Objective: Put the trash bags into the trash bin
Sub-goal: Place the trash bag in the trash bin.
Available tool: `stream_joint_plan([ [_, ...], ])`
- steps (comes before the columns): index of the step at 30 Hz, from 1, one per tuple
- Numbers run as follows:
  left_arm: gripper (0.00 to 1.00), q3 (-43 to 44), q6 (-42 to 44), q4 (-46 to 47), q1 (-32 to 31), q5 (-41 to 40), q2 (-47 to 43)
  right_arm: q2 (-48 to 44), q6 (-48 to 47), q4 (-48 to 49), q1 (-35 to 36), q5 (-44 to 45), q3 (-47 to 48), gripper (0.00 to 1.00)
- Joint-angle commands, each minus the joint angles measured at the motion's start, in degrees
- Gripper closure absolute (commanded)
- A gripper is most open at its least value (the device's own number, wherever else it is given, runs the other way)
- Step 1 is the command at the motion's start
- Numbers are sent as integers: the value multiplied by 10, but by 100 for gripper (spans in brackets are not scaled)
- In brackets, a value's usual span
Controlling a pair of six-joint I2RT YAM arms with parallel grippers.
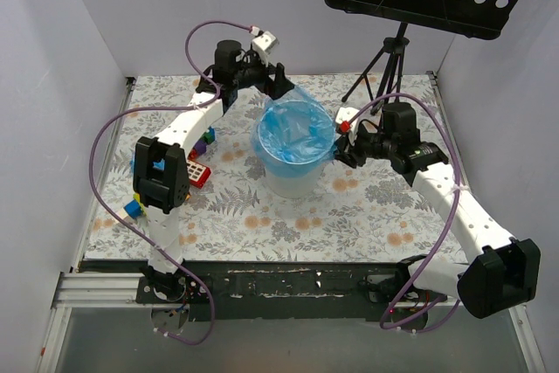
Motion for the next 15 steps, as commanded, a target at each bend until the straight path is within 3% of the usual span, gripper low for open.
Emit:
stream_joint_plan([
  [1, 21, 20, -144, -76, 26, 109, -7, -3, 19, 26, -2, -23, -9, 57],
  [15, 26, -143, -192, -49, 30, 141, -17, -30, 65, 43, -3, -9, -53, 56],
])
